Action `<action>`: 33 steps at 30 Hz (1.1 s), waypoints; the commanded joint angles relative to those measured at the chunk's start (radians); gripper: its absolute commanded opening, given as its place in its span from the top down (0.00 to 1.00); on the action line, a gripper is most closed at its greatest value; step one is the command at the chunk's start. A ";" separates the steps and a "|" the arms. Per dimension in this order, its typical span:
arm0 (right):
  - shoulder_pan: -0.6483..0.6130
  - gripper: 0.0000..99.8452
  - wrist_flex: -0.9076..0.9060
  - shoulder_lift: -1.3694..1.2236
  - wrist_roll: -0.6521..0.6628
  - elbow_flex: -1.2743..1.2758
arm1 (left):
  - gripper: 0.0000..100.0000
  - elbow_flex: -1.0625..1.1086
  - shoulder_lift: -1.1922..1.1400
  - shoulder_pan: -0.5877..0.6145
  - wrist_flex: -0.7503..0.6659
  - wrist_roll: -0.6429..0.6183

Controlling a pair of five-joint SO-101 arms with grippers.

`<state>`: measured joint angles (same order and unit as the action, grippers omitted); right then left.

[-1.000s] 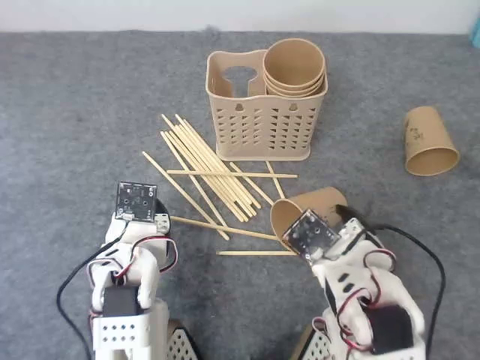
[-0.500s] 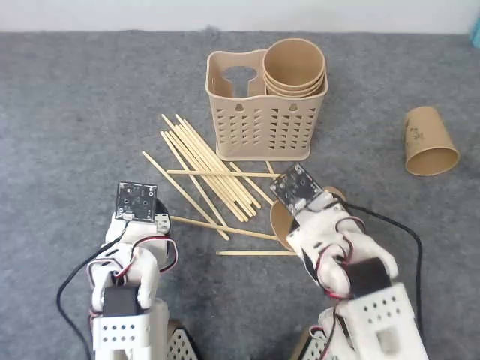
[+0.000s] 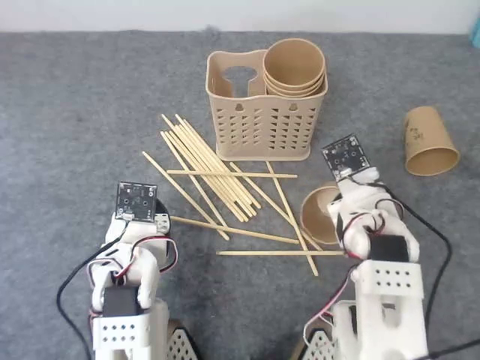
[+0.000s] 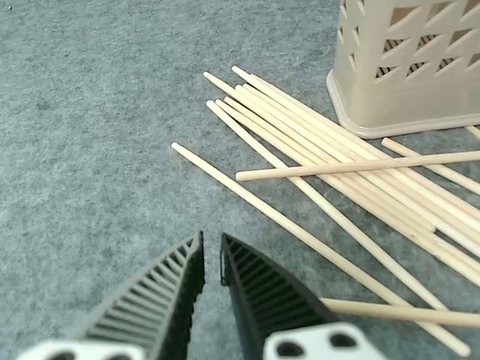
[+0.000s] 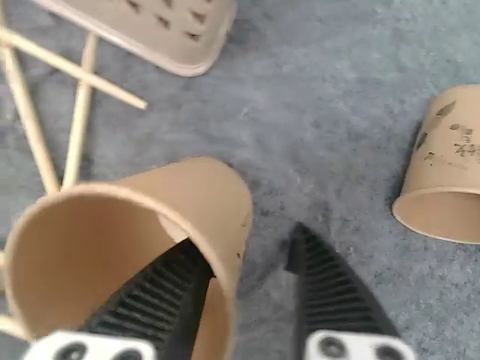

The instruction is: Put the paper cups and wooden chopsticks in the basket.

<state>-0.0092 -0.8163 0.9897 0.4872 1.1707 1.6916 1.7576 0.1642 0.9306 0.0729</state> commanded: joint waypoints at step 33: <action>0.202 0.99 -0.977 -1.156 -0.517 -1.923 | 0.96 -0.004 0.015 0.006 -0.021 0.008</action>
<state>0.1734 -1.7553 -0.1688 0.0069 -0.5432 1.6916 1.7576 0.1642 0.9306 0.0729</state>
